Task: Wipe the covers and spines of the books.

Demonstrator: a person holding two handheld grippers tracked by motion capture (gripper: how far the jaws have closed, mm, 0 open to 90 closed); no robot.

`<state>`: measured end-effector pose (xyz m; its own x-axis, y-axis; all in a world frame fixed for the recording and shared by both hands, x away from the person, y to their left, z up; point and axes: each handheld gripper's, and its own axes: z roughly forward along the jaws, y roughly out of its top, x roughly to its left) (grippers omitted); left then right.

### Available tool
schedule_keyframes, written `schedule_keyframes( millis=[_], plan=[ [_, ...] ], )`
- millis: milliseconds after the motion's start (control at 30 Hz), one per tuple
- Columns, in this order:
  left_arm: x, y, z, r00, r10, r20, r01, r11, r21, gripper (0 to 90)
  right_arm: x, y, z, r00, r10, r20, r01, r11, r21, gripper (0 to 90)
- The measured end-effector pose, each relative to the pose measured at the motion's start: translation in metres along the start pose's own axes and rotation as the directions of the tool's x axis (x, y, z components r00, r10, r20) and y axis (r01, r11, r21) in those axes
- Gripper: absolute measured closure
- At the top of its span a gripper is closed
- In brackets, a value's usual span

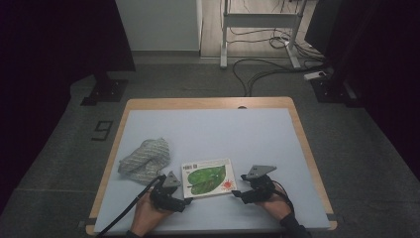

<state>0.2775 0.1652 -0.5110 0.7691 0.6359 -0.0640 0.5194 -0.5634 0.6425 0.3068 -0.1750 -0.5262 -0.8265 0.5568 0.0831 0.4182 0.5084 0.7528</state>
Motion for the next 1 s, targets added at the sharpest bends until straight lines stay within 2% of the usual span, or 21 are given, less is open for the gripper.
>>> schedule_keyframes(
  millis=[100, 233, 333, 433, 533, 667, 800, 900, 1000],
  plan=[
    [0.004, 0.001, -0.007, 0.9999, -0.007, -0.008, 0.007, 0.9999, -0.011, 21.0, -0.006, -0.001, -0.008, 0.9996, -0.003, 0.028, 0.003, 1.000, -0.001, 24.9],
    [0.012, 0.004, -0.017, 0.9997, -0.022, -0.009, 0.022, 0.9988, -0.044, 18.2, -0.019, -0.004, -0.019, 0.9962, 0.030, 0.082, -0.029, 0.999, -0.018, 17.8],
    [0.019, 0.006, -0.025, 0.9992, -0.015, -0.036, 0.013, 0.9979, -0.064, 17.4, -0.030, -0.006, -0.025, 0.9921, 0.053, 0.113, -0.052, 0.998, -0.018, 12.9],
    [0.025, 0.006, -0.031, 0.9973, 0.000, -0.074, -0.004, 0.9984, -0.056, 14.7, -0.040, -0.009, -0.028, 0.9853, 0.062, 0.159, -0.063, 0.998, -0.002, 9.0],
    [0.034, 0.007, -0.036, 0.9959, -0.010, -0.090, 0.006, 0.9990, -0.044, 13.4, -0.051, -0.013, -0.028, 0.9779, 0.089, 0.189, -0.091, 0.996, 0.002, 0.0],
    [0.043, 0.008, -0.041, 0.9948, -0.009, -0.102, 0.003, 0.9983, -0.058, 9.3, -0.059, -0.021, -0.028, 0.9667, 0.112, 0.230, -0.116, 0.993, 0.006, 0.0],
    [0.053, 0.009, -0.042, 0.9948, -0.020, -0.100, 0.015, 0.9986, -0.051, 3.4, -0.063, -0.027, -0.024, 0.9602, 0.138, 0.243, -0.146, 0.989, 0.014, 0.0],
    [0.060, 0.010, -0.043, 0.9943, -0.027, -0.103, 0.023, 0.9990, -0.039, 2.0, -0.062, -0.027, -0.022, 0.9582, 0.126, 0.257, -0.137, 0.990, 0.025, 0.0],
    [0.067, 0.012, -0.044, 0.9938, -0.051, -0.099, 0.047, 0.9982, -0.036, 1.3, -0.062, -0.027, -0.022, 0.9579, 0.129, 0.257, -0.139, 0.990, 0.022, 0.0]
  ],
)
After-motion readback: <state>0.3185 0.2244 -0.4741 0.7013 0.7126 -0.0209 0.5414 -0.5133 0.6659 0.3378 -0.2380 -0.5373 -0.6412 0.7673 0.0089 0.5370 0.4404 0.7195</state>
